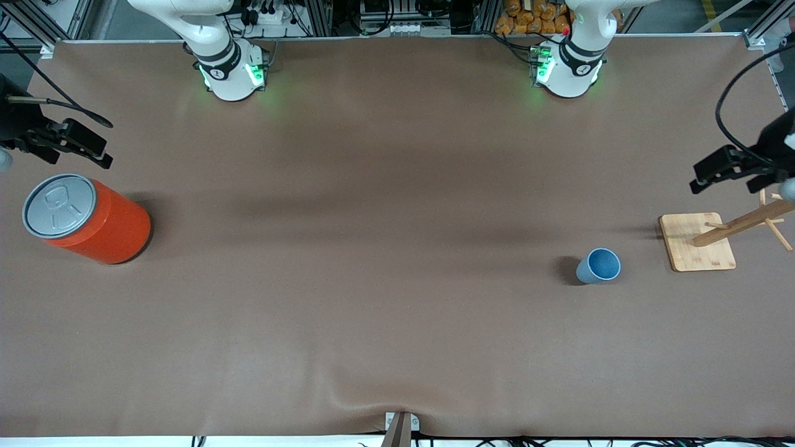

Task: Flip cup

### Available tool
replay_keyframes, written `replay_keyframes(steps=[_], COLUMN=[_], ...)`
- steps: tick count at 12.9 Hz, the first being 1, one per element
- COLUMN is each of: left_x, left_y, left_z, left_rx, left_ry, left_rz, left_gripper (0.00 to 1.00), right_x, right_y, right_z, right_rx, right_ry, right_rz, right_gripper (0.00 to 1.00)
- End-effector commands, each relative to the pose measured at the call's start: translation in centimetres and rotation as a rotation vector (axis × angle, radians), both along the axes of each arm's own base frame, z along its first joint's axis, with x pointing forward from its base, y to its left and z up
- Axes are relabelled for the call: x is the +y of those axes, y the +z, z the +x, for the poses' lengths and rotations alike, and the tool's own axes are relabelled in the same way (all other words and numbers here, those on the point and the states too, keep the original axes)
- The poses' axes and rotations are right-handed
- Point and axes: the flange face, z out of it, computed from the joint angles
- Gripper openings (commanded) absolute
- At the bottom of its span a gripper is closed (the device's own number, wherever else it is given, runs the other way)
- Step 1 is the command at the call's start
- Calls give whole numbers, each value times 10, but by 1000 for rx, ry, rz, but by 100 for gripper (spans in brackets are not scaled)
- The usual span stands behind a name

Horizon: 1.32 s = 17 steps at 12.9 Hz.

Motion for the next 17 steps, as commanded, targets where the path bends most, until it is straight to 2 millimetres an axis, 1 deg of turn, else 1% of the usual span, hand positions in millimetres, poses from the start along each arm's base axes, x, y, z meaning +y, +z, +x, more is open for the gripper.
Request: replay_keyframes(steps=[1,3,5,7,9,12,14,17], left_x=[-21,-23,-23,-19,-19,-18,-14,-14], left_y=[8,8,12,24,34,34,41,42], left_z=[-24,-32,-36,-36,-40,-42,-42,-42], left_rx=[13,19,28,34,55,67,52,52], left_ry=[13,8,-4,0,-6,-7,1,4], left_rz=[-7,4,13,19,62,71,69,68], left_gripper=[100,100,100,100,100,100,100,100], right_x=[-4,-3,-3,-3,-4,-4,-4,-5], right_y=[2,2,2,2,2,2,2,2], right_z=[2,2,2,2,2,2,2,2], right_rx=[3,3,3,3,3,3,3,3], right_ry=[3,3,3,3,1,1,1,0], right_rz=[4,4,4,4,4,4,4,4], right_gripper=[100,100,100,100,100,100,100,100])
